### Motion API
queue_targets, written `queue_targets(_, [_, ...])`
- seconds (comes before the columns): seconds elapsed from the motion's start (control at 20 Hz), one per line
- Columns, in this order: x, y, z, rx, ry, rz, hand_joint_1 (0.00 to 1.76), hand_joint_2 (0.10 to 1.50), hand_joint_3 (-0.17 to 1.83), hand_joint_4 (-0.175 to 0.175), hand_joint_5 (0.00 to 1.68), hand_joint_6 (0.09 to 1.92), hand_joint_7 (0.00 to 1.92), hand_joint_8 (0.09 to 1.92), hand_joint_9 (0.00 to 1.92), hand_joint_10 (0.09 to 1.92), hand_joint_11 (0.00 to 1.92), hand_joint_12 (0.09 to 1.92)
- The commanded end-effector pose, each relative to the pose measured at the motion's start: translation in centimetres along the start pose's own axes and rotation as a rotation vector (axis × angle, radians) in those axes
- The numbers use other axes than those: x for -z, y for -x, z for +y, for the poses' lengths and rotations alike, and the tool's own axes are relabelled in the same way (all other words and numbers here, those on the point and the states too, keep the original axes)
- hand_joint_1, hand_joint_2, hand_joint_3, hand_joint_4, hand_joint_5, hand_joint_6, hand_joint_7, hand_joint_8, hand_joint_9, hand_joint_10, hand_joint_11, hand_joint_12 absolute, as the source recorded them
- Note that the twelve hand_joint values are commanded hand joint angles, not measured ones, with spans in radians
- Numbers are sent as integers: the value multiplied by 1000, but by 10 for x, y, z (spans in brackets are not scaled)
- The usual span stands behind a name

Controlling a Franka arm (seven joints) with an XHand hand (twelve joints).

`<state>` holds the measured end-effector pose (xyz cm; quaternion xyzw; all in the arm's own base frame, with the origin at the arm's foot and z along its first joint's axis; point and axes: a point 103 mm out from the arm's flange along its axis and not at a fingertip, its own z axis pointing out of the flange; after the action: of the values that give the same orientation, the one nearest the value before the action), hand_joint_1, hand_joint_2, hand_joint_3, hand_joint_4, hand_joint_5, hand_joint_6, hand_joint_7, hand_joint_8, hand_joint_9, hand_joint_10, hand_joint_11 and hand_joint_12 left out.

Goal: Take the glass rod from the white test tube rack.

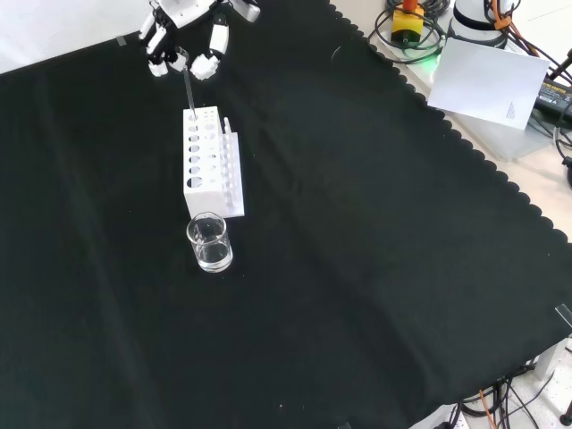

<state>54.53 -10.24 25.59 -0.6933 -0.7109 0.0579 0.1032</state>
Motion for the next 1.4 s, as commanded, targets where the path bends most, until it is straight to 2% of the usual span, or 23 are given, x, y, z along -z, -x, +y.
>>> queue_targets(0.05, [-2,-1,2,3,2,-2,883,824,660,-175,662,981,1136,901,1231,924,543,1358])
queue_targets(0.3, [-3,-11,7,13,3,-7,938,825,682,-175,775,1012,1191,873,1294,875,629,1333])
queue_targets(0.4, [-3,-15,7,21,3,-10,1039,960,447,-157,823,1163,1214,862,1324,845,665,1325])
queue_targets(0.5, [-3,-16,8,29,4,-13,1084,1063,250,-158,840,1211,1226,856,1352,813,693,1313])
queue_targets(0.7, [-3,-18,9,28,0,-20,1107,1117,140,-174,847,1218,1233,860,1386,797,753,1297])
queue_targets(0.8, [-3,-18,11,17,14,-42,1117,1118,122,-175,858,1199,1233,878,1408,818,837,1264])
queue_targets(0.85, [-2,-17,11,-3,49,-63,1168,1099,118,-175,887,1150,1148,947,1428,859,938,1219])
queue_targets(0.9, [-1,-17,10,-14,86,-66,1209,1044,197,-175,913,1118,1082,1010,1443,916,1036,1172])
queue_targets(1.0, [5,-17,6,-23,172,-50,1252,886,481,-175,948,1126,1034,1106,1482,1006,1199,1056])
queue_targets(1.1, [13,-19,2,-21,242,-49,1281,754,695,-175,966,1046,1122,1139,1523,1035,1298,1000])
queue_targets(1.2, [25,-22,-5,-12,300,-18,1298,674,801,-175,1006,972,1188,1122,1549,1025,1354,987])
queue_targets(1.3, [40,-27,-10,-6,326,-13,1307,635,844,-175,1037,930,1223,1093,1553,1008,1369,992])
queue_targets(1.4, [54,-31,-14,-5,324,4,1312,618,860,-175,1055,907,1242,1067,1555,990,1373,1002])
